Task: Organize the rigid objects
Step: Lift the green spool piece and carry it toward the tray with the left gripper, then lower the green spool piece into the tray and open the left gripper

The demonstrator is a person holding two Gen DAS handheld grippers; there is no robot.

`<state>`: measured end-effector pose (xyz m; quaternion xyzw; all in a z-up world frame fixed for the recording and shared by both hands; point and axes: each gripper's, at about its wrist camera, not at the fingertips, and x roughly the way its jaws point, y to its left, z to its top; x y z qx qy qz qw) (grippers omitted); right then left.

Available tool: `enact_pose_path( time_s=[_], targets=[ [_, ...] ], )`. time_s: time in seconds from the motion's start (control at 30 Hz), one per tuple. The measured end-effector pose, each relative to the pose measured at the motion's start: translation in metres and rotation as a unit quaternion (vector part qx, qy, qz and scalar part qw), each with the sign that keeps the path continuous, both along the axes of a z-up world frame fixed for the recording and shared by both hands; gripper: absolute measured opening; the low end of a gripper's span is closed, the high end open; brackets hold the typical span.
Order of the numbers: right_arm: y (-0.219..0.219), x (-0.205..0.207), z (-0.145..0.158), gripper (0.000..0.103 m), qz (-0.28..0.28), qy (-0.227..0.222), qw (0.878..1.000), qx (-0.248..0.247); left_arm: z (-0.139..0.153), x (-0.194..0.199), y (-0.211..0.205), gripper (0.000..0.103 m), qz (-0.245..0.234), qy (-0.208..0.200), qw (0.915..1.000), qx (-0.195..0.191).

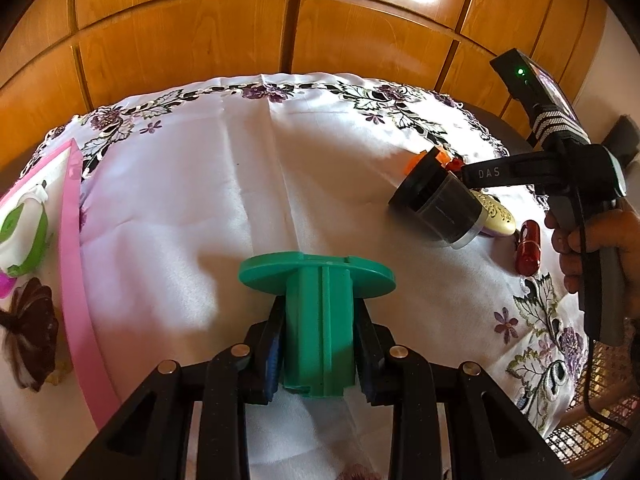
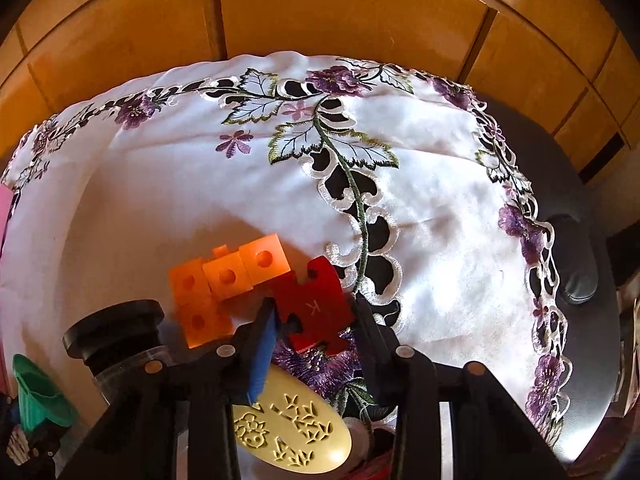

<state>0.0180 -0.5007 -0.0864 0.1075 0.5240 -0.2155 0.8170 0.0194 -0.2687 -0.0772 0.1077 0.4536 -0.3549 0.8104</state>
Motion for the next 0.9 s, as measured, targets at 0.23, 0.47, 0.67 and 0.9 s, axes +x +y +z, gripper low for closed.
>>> enact_pose_path(
  time_s=[0.23,0.47,0.67,0.9],
  targets=[
    [-0.001,0.001,0.0,0.037,0.004,-0.002,1.0,-0.003,0.024,-0.011,0.011,0.03,-0.008,-0.017,0.9995,-0.024],
    [0.0,0.0,0.0,0.037,0.005,-0.002,1.0,-0.005,0.075,-0.013,0.057,0.03,0.015,-0.025,0.9956,-0.089],
    [0.003,0.0,0.0,0.037,0.009,-0.002,1.0,-0.013,0.119,-0.003,0.136,0.03,0.094,-0.048,0.9838,-0.145],
    [0.005,0.0,0.0,0.037,0.013,0.0,1.0,-0.022,0.103,0.03,0.232,0.03,0.236,-0.043,0.9636,-0.118]
  ],
)
